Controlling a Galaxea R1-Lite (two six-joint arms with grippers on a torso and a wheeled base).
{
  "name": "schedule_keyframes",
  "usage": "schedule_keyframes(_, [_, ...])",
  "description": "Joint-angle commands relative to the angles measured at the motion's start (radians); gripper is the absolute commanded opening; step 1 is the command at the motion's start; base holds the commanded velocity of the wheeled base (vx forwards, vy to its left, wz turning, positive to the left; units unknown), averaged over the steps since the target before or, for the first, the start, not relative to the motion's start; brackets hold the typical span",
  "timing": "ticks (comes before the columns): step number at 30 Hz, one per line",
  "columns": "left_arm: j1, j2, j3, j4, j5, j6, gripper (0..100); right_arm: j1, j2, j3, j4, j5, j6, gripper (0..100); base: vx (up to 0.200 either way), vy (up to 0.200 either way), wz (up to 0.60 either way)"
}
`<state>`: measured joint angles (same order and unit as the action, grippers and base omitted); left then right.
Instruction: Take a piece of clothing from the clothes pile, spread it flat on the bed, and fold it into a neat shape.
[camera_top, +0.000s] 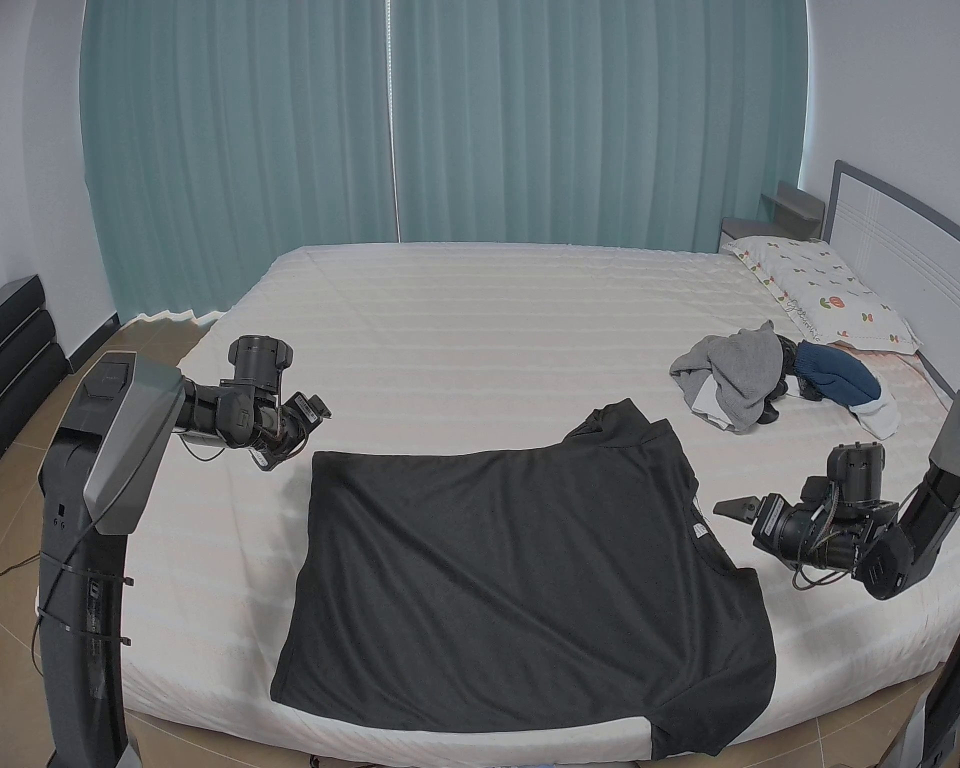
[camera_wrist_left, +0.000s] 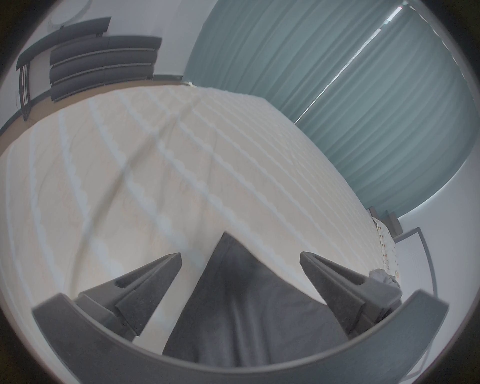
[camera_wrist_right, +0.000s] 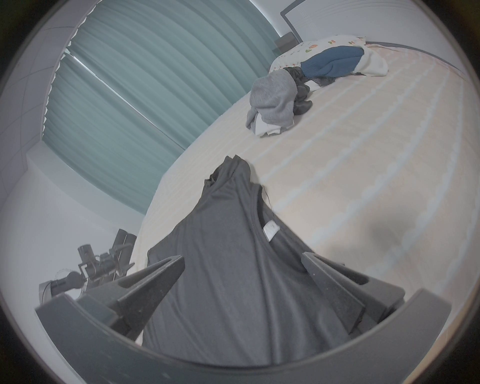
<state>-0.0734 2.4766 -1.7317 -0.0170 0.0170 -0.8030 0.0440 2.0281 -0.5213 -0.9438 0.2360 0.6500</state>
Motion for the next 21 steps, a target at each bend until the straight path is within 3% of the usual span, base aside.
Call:
schedule_keyframes(1, [-0.002,-0.122,0.155,-0.012,-0.069,-0.038,100,-0.007,0.136,-0.187,0.066,0.002,0.003,100,0.0,0.0,0.0])
schedule_keyframes(7, [0.0,-0.054,0.101,-0.096,-0.077,-0.07,100,0.002,0.271,-0.401,0.123,-0.003,0.003,100,0.0,0.0,0.0])
schedule_keyframes(13, [0.001,0.033,-0.011,-0.084,-0.072,-0.074,100,0.02,0.374,-0.617,0.227,-0.01,0.005,100,0.0,0.0,0.0])
schedule_keyframes(21, [0.021,0.071,-0.063,-0.115,-0.065,-0.074,100,0.031,0.416,-0.75,0.327,-0.038,0.005,100,0.0,0.0,0.0])
